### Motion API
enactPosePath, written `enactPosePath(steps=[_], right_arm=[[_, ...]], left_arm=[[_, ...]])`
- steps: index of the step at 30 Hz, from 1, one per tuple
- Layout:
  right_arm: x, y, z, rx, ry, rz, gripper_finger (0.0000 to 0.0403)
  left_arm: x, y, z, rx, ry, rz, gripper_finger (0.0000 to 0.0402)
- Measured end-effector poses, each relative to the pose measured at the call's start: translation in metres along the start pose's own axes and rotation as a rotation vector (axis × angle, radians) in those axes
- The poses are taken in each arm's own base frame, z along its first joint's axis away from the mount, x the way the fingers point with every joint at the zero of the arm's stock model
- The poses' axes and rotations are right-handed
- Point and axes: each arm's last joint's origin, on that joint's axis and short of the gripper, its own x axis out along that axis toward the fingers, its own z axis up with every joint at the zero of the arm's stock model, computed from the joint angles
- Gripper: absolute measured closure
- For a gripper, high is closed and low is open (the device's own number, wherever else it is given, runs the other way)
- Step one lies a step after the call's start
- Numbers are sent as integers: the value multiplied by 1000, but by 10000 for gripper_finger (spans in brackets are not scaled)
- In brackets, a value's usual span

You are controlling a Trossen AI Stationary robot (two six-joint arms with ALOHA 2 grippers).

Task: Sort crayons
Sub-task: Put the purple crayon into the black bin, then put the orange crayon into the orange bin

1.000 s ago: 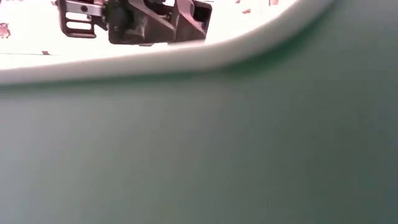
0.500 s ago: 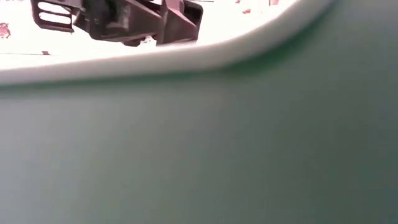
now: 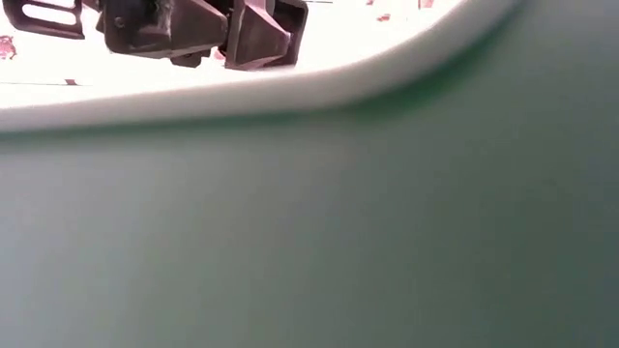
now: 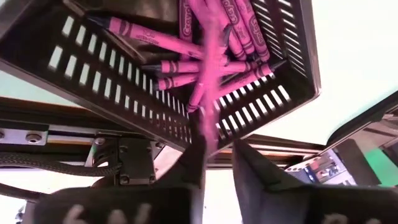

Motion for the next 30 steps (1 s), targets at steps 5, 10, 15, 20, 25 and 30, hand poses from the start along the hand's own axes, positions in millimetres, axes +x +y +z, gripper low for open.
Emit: enactPosePath(steps=[5,10,15,20,25,30], right_arm=[[1,-3,0,17,6,10,281],[-3,-6,-1,50,1,-22,241],[-24,-16,-3,198,-34,-125,236],[-51,-26,4,454,-201,-89,246],[-78,-32,19,743,-446,95,252],[-98,-28,43,806,-739,221,252]], left_arm=[[0,0,-1,-28,25,34,249],[0,2,-4,-33,75,109,249],[-2,8,-8,3,166,294,249],[-10,20,-9,62,264,519,249],[-37,45,-2,140,372,800,249],[-84,82,5,171,446,1028,249]])
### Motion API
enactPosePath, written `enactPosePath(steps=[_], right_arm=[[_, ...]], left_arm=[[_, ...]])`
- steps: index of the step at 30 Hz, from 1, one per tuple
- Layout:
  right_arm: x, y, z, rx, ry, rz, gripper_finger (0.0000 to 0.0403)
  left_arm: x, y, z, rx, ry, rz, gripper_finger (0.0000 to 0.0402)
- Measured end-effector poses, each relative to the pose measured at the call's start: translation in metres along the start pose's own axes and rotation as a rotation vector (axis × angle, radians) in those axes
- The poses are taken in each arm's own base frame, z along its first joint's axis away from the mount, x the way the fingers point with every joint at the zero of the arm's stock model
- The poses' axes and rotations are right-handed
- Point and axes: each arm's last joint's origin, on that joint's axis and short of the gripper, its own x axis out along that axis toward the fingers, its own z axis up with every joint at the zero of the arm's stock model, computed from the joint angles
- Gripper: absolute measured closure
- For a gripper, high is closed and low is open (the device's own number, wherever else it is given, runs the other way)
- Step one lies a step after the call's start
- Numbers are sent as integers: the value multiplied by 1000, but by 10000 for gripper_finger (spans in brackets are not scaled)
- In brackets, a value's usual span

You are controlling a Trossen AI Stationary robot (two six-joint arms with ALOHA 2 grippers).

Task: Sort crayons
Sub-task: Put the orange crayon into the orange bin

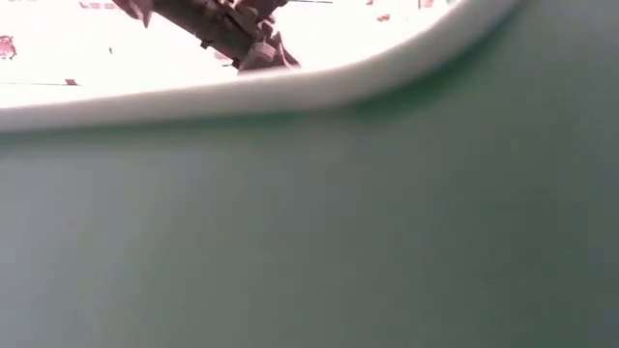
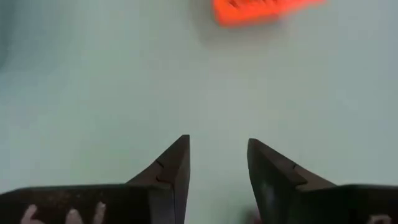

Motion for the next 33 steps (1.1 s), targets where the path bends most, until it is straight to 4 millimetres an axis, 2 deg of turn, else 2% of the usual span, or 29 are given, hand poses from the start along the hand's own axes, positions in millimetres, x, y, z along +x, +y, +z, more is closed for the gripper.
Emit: enactPosePath(steps=[8,11,15,19,23,26,33], right_arm=[[7,33,3,-67,-248,185,252],[12,40,-3,-77,-281,218,252],[21,46,-12,-85,-304,243,253],[27,51,-17,-80,-327,265,253],[34,56,-19,-81,-340,265,253],[41,60,-21,-97,-317,246,253],[57,66,-24,-124,-272,213,253]], left_arm=[[9,96,-49,-132,160,286,249],[12,122,-74,-179,244,365,249],[16,146,-113,-256,380,424,249],[20,158,-154,-338,527,437,249],[22,161,-186,-381,671,433,249],[23,160,-204,-422,751,427,249],[28,153,-239,-735,889,443,249]])
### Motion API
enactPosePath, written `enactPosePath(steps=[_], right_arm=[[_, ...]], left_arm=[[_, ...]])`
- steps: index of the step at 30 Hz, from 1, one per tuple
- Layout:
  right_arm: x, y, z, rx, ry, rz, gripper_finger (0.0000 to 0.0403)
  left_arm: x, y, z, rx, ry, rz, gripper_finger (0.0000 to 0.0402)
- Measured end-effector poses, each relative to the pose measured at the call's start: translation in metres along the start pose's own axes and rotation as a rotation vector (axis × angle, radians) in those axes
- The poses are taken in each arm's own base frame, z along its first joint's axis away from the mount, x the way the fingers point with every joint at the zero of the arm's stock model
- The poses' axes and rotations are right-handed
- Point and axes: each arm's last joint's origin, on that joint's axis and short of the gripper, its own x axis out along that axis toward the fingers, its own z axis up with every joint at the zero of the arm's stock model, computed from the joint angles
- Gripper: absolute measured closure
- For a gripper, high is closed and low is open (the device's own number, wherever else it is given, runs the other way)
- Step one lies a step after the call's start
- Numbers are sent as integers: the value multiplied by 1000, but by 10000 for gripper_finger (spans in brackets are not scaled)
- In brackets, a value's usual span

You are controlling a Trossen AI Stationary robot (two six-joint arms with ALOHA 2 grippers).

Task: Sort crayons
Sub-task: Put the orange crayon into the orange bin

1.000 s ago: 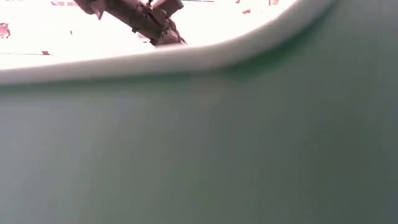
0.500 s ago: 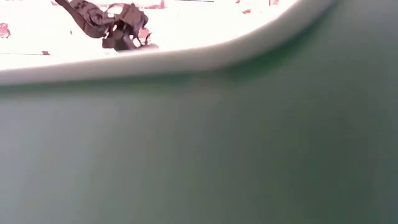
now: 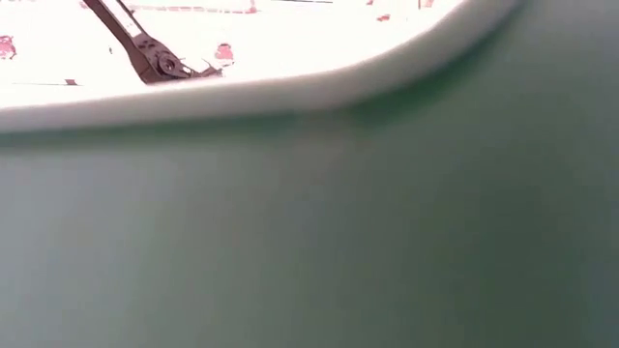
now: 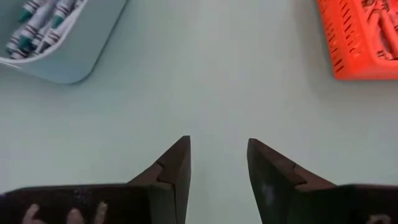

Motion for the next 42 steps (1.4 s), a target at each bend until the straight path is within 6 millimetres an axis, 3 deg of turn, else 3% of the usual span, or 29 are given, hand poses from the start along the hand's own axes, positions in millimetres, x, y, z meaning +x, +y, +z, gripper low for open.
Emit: enactPosePath(steps=[9,12,29,42], right_arm=[[9,2,-3,-11,29,8,253],[8,2,-3,-13,26,9,253],[8,5,1,-51,-27,12,253],[3,15,-4,-78,-28,33,253]], left_arm=[[18,5,-10,-270,205,-91,249],[18,2,-8,-328,198,-157,249],[17,0,-8,-562,220,-155,249],[39,-29,-27,-586,344,-117,249]])
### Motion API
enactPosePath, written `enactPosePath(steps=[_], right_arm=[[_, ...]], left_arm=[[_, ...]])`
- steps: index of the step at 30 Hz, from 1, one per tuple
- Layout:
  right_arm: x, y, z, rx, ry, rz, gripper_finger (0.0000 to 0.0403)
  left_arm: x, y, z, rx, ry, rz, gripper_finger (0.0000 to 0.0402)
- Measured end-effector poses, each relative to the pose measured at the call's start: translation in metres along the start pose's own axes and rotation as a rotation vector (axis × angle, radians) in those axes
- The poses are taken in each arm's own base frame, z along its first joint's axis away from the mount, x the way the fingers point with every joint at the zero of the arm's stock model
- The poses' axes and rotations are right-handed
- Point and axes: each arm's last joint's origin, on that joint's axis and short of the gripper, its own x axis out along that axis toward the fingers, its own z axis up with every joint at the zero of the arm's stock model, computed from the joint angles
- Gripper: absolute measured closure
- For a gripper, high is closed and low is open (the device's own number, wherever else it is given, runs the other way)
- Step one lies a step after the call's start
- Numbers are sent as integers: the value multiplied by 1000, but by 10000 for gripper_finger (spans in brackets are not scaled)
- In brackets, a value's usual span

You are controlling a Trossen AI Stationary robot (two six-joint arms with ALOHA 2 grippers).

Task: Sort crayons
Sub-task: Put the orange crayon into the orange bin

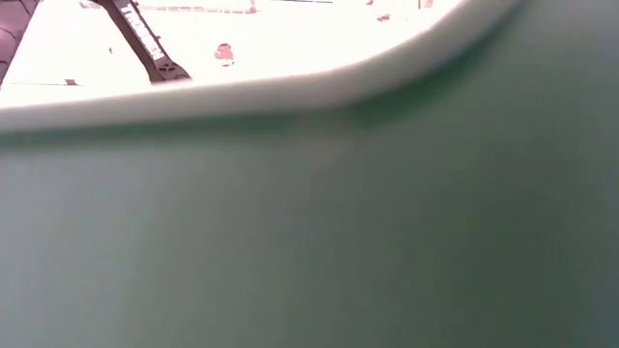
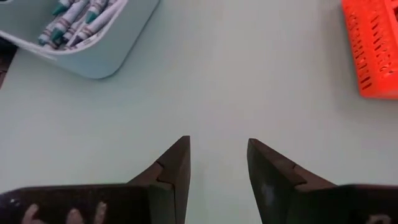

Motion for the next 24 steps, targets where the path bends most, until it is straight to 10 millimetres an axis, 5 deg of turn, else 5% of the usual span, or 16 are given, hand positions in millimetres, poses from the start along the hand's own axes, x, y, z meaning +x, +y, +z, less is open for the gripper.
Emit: enactPosePath(steps=[19,24], right_arm=[[-2,5,-2,-19,-12,-13,253],[-2,5,-2,-14,-16,-11,253]], left_arm=[[3,1,-3,-26,42,1,250],[3,2,-5,-19,73,0,289]])
